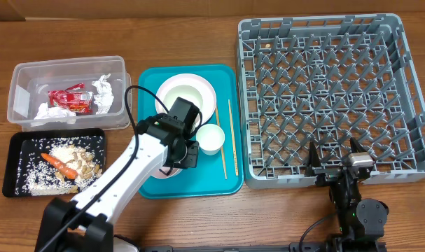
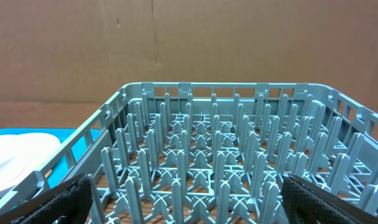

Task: Sort waste into correct bins and load items into the dishwasher
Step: 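Lower the pink bowl onto the teal tray and open the left gripper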

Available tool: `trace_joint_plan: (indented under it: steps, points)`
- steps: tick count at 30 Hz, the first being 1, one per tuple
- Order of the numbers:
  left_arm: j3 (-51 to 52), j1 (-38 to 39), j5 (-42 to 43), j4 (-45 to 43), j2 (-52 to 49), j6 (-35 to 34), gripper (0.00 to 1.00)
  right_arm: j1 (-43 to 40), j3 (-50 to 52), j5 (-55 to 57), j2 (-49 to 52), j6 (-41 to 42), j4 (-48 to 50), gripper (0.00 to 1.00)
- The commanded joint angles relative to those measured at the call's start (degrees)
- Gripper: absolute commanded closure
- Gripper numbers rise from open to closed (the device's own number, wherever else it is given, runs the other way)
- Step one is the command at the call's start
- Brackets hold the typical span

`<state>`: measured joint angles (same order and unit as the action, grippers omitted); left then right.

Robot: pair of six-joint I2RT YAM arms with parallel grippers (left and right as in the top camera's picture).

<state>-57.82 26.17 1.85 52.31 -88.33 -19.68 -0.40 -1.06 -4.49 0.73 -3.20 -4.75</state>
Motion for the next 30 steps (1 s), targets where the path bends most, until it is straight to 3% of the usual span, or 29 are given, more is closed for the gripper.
trace_joint_plan:
  steps: [1, 5, 9, 23, 30]
  points:
    - [-1.53, 0.28, -0.35, -0.28, -1.57, -1.14, 0.84, -0.33, 0.61, -0.11, -0.57, 0.24, 0.33, 0.00]
    - [-1.53, 0.26, -0.35, -0.31, -2.32, -1.11, 0.70, -0.33, 0.61, -0.11, -0.57, 0.24, 0.33, 0.00]
    - [-1.73, -0.07, -0.37, -0.26, -2.29, -0.44, 0.62, -0.33, 0.61, -0.11, -0.57, 0.24, 0.33, 0.00]
    - [-14.29, -1.40, -0.79, 7.65, -2.14, 1.75, 0.59, -0.33, 0.61, -0.09, -0.57, 0.24, 0.33, 0.00]
    - [-16.28, -1.40, 1.44, 6.29, -2.25, -0.15, 0.59, -0.33, 0.61, -0.09, -0.57, 0.24, 0.33, 0.00]
